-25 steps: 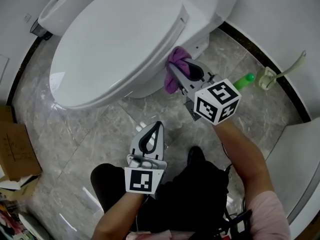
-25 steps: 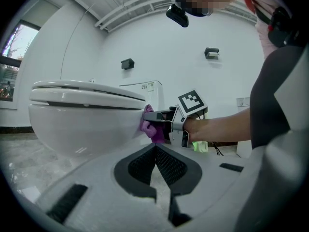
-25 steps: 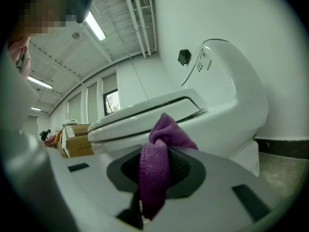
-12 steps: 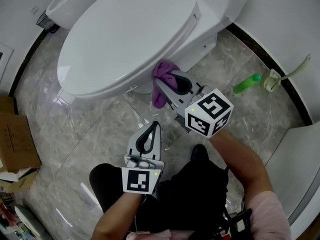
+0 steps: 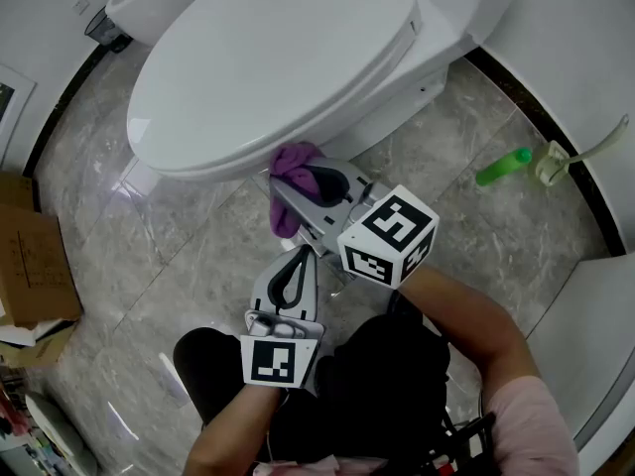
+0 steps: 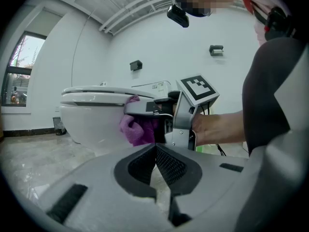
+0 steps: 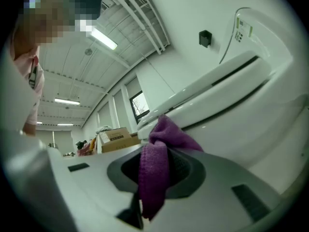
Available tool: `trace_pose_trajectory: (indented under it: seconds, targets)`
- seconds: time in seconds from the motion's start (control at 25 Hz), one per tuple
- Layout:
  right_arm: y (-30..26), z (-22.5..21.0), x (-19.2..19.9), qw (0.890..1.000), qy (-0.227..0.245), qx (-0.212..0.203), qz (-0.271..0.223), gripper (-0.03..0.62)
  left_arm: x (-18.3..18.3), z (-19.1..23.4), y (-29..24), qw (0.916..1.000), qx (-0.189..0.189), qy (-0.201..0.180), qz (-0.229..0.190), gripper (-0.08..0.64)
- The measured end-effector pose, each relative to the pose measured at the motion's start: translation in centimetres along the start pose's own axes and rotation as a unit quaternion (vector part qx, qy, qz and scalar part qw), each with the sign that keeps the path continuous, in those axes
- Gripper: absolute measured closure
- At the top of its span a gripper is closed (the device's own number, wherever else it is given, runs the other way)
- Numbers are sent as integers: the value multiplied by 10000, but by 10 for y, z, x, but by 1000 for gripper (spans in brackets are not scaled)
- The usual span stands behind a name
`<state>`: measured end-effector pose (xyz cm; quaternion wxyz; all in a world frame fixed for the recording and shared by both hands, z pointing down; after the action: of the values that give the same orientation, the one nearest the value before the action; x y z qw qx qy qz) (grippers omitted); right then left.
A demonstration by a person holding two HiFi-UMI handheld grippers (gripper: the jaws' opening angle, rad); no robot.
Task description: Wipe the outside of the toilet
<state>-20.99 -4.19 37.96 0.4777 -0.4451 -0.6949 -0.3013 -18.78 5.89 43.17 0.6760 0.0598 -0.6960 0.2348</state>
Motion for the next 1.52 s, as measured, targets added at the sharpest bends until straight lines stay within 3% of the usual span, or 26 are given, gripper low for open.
trace_pose_trajectory:
  seconds: [0.12,0.32,0.44,0.64,0.84,1.08,1.32,1.52]
  targets:
    - [-18,31,10,9986,201,-468,155,515,4,7,8,9998,-169,70,28,554]
    - [-24,74,3,9871,605,-1473,154,512,7,32,23,9988,-488,53,18,552]
    - [-19,72,-9,9853,735,-1539,-18,511,7,39,25,9985,-549,62,20,552]
    - [8,46,-19,9876,875,-1297,-156,508,3,35,13,9993,-366,13,-28,552]
    - [46,-3,-28,9930,967,-670,-123,508,-2,19,-8,10000,-19,-29,-1,552]
    - [100,-108,-17,9956,608,711,-39,508,-6,-3,-45,9993,359,-96,44,552]
    - [139,-211,-9,9785,385,2024,23,508,-10,-14,-83,9984,561,-86,39,552]
    - [150,-292,-3,9581,-106,2864,-24,508,-12,-22,-110,9974,705,-84,102,552]
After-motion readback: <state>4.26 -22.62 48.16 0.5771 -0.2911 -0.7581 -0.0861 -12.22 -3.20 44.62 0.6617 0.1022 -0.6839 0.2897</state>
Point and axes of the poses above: the fingertips, and each gripper's own axes: y backward along the fingers, z to its left, x out of its underside, the point moved 2 cm from there along y, backward along the fingers, and after that the axes turned 8 degrees about x, right-handed, at the moved point
